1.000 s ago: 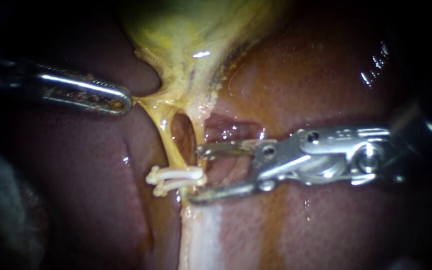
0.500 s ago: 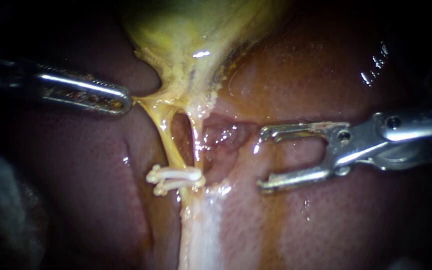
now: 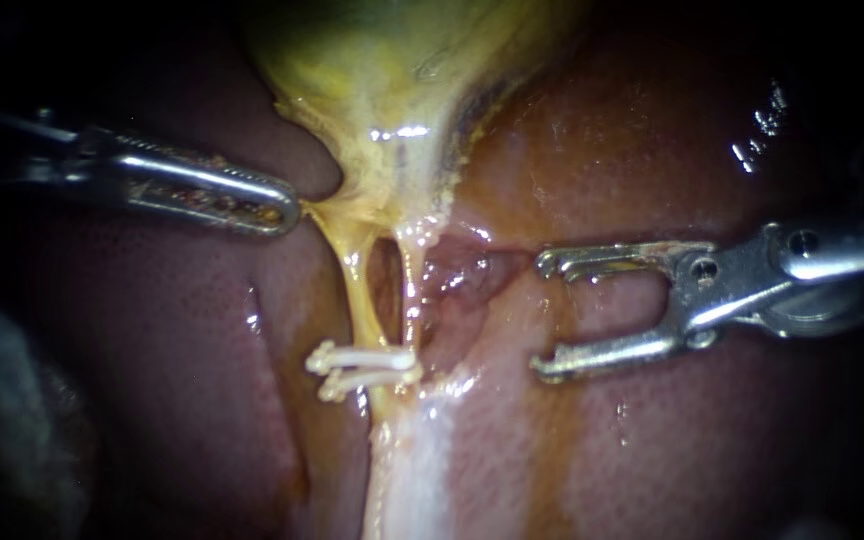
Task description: Going back second clip left tube
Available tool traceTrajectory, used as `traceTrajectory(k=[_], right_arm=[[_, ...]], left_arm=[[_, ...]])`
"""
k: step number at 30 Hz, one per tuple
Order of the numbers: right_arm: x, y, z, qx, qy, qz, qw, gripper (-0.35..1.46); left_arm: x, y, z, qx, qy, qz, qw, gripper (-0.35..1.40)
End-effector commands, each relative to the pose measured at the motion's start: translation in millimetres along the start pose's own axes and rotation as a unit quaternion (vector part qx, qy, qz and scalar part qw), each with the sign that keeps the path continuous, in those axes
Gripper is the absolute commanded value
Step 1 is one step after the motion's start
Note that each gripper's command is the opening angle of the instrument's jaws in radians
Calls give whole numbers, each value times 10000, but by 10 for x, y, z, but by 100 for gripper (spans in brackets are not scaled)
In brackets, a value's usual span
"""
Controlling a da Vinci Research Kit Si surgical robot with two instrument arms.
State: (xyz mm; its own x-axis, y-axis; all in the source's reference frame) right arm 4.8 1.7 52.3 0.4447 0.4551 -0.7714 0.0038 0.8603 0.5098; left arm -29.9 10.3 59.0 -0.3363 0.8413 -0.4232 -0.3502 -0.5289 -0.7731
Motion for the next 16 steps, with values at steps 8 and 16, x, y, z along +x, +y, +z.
traceTrajectory(k=[8,16], right_arm=[[0,0,0,1,0,0,10000,50],[0,-1,0,18,-1,-2,10000,50]], left_arm=[[-3,-4,8,-25,-16,18,10000,-35],[-3,-4,7,-28,-17,18,10000,-35]])
